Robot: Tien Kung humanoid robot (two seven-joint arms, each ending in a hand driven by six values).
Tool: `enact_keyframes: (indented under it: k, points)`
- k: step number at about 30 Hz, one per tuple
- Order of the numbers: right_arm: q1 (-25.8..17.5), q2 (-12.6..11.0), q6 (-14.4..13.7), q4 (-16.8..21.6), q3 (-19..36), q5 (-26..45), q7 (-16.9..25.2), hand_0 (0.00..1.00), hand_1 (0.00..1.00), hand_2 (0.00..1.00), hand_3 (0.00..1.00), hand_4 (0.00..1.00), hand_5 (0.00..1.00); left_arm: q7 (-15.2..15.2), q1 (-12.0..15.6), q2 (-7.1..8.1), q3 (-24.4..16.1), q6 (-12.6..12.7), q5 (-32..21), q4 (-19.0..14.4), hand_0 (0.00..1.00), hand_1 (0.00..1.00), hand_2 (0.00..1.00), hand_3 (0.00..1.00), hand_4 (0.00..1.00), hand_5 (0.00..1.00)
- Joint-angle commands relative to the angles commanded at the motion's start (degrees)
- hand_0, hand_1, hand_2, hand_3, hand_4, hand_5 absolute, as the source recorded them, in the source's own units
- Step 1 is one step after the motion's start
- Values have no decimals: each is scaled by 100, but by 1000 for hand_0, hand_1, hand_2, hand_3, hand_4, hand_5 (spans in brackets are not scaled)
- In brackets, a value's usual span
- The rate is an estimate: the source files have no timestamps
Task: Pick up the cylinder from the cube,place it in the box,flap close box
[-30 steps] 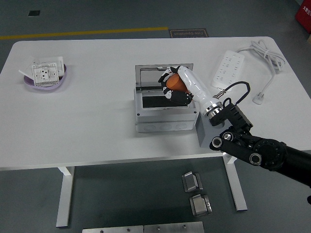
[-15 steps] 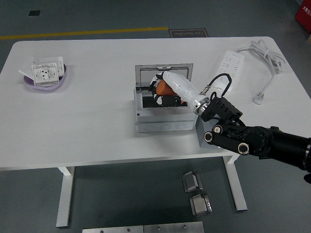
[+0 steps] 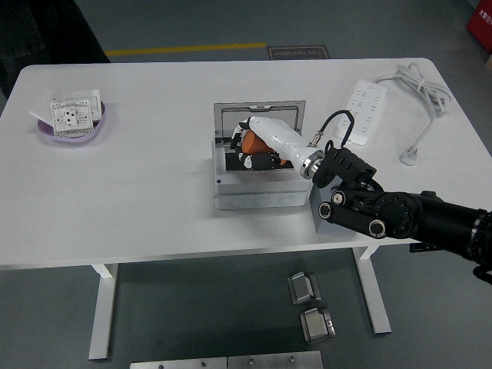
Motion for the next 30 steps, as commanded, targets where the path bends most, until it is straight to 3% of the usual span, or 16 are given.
enact_keyframes:
  k: [3,4,9,10,15,16,30]
  points:
    - [0,8,11,-21,-33,-95,-18,196,330,511,621,82,112,-11,-9,-7,26,0,-21,-7,690,698,660,653,552,373]
    - [0,9,11,-25,-38,-118,-22,490,582,645,800,427,117,-12,-10,-8,29,0,-24,-7,691,697,659,652,552,373]
    - [6,10,-17,-42,-44,-221,-36,490,582,645,800,427,117,-4,-14,-4,20,-3,1,-8,691,697,659,652,552,373]
    - [8,11,-15,-45,-41,-239,-42,749,718,765,930,638,32,-3,-17,-5,20,-3,2,-8,691,697,660,652,550,370]
    - [4,17,27,-53,-22,-271,-48,749,718,765,930,638,32,-18,-28,-16,61,-5,-24,-19,691,697,660,652,550,370]
    - [3,18,32,-54,-20,-272,-47,835,757,802,962,681,26,-22,-29,-18,71,-5,-33,-22,691,697,659,652,550,370]
    - [-77,-59,-2,89,109,-182,17,846,759,795,967,713,61,-70,-27,-32,188,1,-128,-47,690,696,645,653,549,369]
